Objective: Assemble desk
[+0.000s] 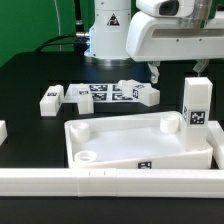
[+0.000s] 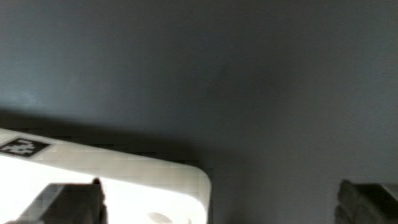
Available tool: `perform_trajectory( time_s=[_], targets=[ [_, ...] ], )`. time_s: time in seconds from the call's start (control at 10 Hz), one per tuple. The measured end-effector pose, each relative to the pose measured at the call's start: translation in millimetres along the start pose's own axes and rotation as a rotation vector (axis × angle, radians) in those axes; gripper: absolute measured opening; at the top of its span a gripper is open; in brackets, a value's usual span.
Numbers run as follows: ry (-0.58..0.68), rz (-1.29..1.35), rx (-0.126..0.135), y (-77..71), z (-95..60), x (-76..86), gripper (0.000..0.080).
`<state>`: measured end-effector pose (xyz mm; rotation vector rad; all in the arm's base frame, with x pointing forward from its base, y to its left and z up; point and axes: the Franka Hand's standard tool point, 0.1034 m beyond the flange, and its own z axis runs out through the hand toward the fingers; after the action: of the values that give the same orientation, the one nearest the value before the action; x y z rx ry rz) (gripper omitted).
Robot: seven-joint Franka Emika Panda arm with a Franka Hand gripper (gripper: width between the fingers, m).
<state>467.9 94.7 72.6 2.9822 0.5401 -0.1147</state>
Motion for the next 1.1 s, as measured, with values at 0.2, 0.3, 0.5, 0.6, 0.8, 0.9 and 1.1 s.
perform_trajectory(
  time_s=[0.2, 0.3, 0.5, 0.6, 0.8, 0.9, 1.1],
  targets=[
    [-0.116, -0.072, -0.034, -2.7, 13.6, -21.1, 0.0649],
    [-0.199, -0.078, -0.046, -1.1, 17.0, -30.8, 0.0649],
    [-0.324, -0.081, -0.051, 5.4, 22.3, -41.1, 0.0649],
    [-0.374, -0.078, -0.057, 6.4, 22.4, -41.7, 0.0649],
    [-0.533, -0.078, -0.076, 8.6, 24.1, -45.3, 0.0649],
    [-0.596, -0.099, -0.104, 11.0, 27.0, -48.1, 0.0649],
    [-0.721, -0.120, -0.127, 13.9, 32.5, -60.6, 0.0649]
  ],
)
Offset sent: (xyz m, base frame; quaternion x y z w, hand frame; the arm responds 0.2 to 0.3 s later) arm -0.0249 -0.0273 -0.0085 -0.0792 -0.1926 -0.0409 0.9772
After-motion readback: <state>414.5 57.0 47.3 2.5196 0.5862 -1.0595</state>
